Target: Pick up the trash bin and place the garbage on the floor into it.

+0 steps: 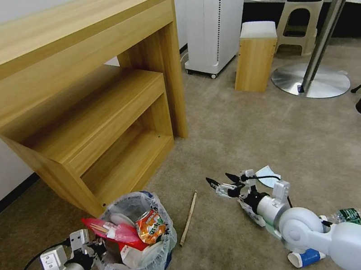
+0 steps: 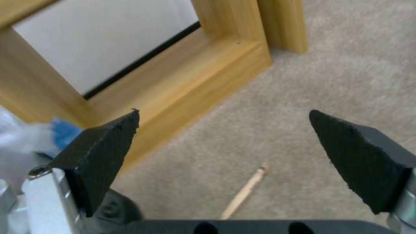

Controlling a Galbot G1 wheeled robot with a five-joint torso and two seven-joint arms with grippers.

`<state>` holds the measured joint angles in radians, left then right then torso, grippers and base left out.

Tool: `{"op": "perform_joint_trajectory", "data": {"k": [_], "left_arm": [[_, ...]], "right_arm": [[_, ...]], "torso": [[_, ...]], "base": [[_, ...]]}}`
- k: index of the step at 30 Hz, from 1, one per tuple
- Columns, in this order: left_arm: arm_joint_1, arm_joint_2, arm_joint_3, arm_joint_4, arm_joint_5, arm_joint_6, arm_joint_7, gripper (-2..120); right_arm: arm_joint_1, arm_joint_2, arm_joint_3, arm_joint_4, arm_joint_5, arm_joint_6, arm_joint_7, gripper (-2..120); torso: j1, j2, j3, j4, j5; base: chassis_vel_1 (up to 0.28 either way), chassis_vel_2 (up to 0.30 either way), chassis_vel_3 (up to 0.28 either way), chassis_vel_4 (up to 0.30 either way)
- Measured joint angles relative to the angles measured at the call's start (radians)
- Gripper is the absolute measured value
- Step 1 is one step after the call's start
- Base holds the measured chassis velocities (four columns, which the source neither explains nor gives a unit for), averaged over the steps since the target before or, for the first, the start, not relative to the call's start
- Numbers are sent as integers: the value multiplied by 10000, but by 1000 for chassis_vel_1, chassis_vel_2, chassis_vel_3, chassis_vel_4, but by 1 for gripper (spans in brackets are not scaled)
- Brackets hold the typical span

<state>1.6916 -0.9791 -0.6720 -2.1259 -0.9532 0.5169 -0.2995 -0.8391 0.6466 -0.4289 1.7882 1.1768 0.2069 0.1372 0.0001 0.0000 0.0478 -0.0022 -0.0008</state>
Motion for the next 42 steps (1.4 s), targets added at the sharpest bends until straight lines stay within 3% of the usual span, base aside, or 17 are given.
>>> {"op": "perform_joint_trajectory", "data": {"k": [6, 9, 10, 14, 15, 17, 22, 26, 34, 42], "left_arm": [[50, -53, -34, -17, 71, -61, 49, 0], [28, -89, -36, -25, 87, -73, 53, 0], [28, -89, -36, -25, 87, -73, 53, 0], [-16, -131, -33, -38, 100, -76, 54, 0], [-16, -131, -33, -38, 100, -76, 54, 0], [-10, -192, -35, -82, 117, -76, 54, 0], [8, -243, -52, -126, 147, -76, 54, 0], [63, -411, -83, -298, 189, -73, 41, 0], [41, -542, -98, -327, 232, -44, 8, 0], [-23, -598, -155, -324, 208, -28, -21, 0]], "right_arm": [[165, 100, -141, -720, -1551, -92, -21, 96], [292, 137, -154, -1339, -3265, -336, 78, 95], [292, 137, -154, -1339, -3265, -336, 78, 95], [509, 172, -141, -2091, -6292, -562, 270, 88], [509, 172, -141, -2091, -6292, -562, 270, 88], [779, 330, -145, -2632, -7898, -568, 294, 94], [995, 510, -190, -3058, -9071, -419, 290, 99], [1438, 1180, -553, -4104, -11020, 112, 96, 100], [2028, 1961, -1360, -5140, -11786, 555, -334, 100], [2598, 2763, -2002, -6962, -12981, 1111, -493, 100]], "torso": [[0, 0, 0, 0, 1], [0, 0, 0, 1, 1], [0, 0, 0, 1, 1], [0, 0, 0, -1, 0], [0, 0, 0, -1, 0], [0, 0, 0, -1, 1], [0, 1, 0, -1, 0], [0, 0, 1, 0, 1], [0, 0, 1, 0, -1], [1, 0, 1, 0, -1]], "base": [[0, 0, 0, 0], [0, 0, 0, 0], [0, 0, 0, 0], [0, 0, 0, 0], [0, 0, 0, 0], [0, 0, 0, 0], [0, 0, 0, 0], [0, 0, 0, 0], [0, 0, 0, 0], [0, 0, 0, 0]]}}
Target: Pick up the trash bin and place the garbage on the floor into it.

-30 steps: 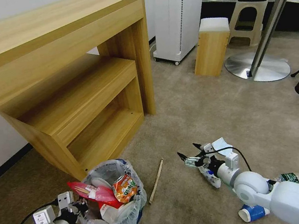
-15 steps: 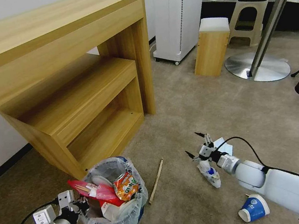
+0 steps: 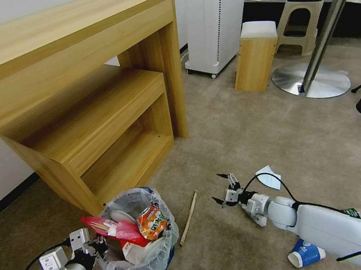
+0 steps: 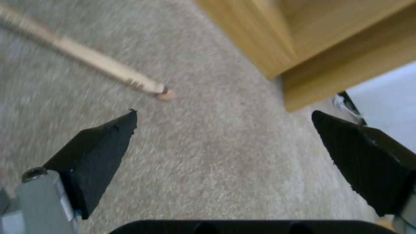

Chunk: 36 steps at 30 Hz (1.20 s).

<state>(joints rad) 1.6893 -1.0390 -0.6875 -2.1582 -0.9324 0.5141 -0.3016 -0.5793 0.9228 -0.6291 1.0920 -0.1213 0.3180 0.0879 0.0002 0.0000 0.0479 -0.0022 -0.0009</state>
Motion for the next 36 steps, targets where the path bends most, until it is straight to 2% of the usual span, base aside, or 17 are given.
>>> {"op": "perform_joint_trajectory", "data": {"k": [2, 10, 15, 19, 21, 25, 31, 36], "left_arm": [[-3, -22, -8, 3, -7, 0, -2, 0], [-51, -46, -9, 18, -29, -1, -3, 0], [-121, -50, 12, 30, -52, -25, -4, 0], [-130, -57, 13, 27, -59, -41, -7, 0], [-143, -58, 13, -20, -91, -42, -19, 0], [-124, -46, -41, -120, -168, -43, -65, 0], [-98, -38, -101, -186, -199, -45, -84, 0], [-134, -68, -88, -129, -193, -50, -91, 0]], "right_arm": [[65, 240, 27, -442, -520, 278, -37, 100], [95, 646, 172, -1001, -1028, 440, -112, 100], [220, 1208, 201, -1661, -1563, 720, -145, 100], [265, 1686, 116, -2054, -1636, 752, -81, 100], [279, 2279, 90, -2424, -1738, 770, -24, 100], [313, 2872, 0, -2856, -1845, 863, 31, 100], [356, 3017, -232, -3024, -1677, 815, -50, 100], [329, 2754, -255, -2861, -1571, 826, -157, 100]], "torso": [[0, 0, 0, 0, 1], [0, 0, 0, -2, 0], [0, 0, 0, 0, 0], [0, 0, 0, -2, -2], [-1, 0, 0, 2, 2], [0, 0, 0, 3, 3], [0, 0, 0, 0, 1], [0, 0, 0, -3, 0]], "base": [[0, 0, 0, 0], [0, 0, 0, 0], [0, 0, 0, 0], [0, 0, 0, 0], [0, 0, 0, 0], [0, 0, 0, 0], [0, 0, 0, 0], [0, 0, 0, 0]]}}
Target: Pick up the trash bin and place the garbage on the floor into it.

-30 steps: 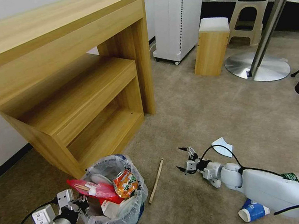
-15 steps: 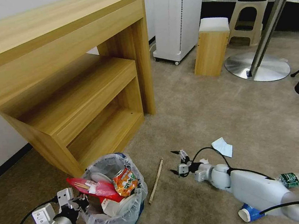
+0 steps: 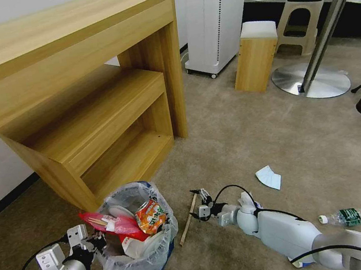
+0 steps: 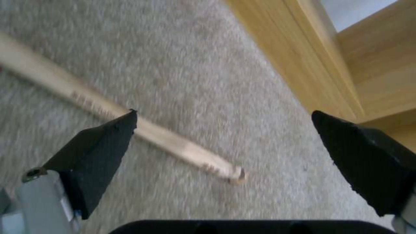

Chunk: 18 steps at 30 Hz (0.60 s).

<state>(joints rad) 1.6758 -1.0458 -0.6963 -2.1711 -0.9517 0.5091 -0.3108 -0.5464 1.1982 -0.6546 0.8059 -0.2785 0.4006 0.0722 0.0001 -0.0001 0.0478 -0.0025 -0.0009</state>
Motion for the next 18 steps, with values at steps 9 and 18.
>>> {"op": "perform_joint_trajectory", "data": {"k": [9, 18], "left_arm": [[-46, -4, 10, 35, 0, -3, -13, 0], [-36, 1, 3, -105, -54, -5, -17, 0]], "right_arm": [[-72, -101, 30, -60, -15, 80, -50, 100], [-136, 212, -3, -452, -66, 108, -93, 100]], "torso": [[0, 0, -1, 1, 2], [0, 0, -1, 3, 2]], "base": [[0, 0, 0, 0], [0, 0, 0, 0]]}}
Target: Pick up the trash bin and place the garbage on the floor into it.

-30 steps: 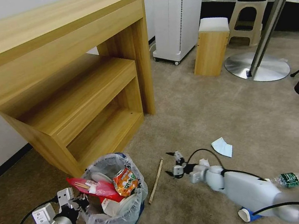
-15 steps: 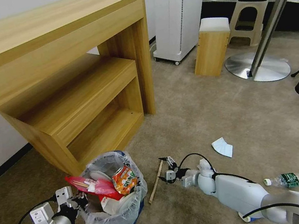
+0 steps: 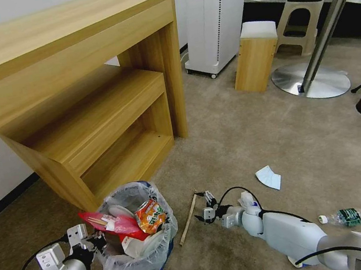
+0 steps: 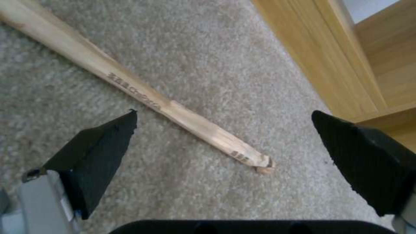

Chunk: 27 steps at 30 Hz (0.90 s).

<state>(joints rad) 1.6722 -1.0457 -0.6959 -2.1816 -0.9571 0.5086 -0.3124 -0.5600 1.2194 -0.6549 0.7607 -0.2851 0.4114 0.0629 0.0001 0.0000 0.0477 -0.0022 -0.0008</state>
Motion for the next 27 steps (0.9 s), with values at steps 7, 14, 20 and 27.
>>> {"op": "perform_joint_trajectory", "data": {"k": [7, 14, 20, 27], "left_arm": [[-3, 12, -11, -50, -36, -14, -1, 0], [28, 19, -30, -144, -50, -18, -6, 0], [51, 21, -56, -243, -76, -25, -16, 0], [72, 15, -78, -333, -110, -33, -34, 0]], "right_arm": [[-40, 122, -16, -185, -52, 2, -16, 100], [-57, 285, -2, -346, -154, -2, -9, 100], [-13, 449, -34, -584, -190, 15, 7, 100], [61, 680, -71, -839, -248, 70, 17, 100]], "torso": [[0, 0, 0, 0, 0], [0, 0, 0, 0, 0], [-1, 0, 0, 0, -1], [-1, 0, 0, -1, -1]], "base": [[0, 0, 0, 0], [0, 0, 0, 0], [0, 0, 0, 0], [0, 0, 0, 0]]}}
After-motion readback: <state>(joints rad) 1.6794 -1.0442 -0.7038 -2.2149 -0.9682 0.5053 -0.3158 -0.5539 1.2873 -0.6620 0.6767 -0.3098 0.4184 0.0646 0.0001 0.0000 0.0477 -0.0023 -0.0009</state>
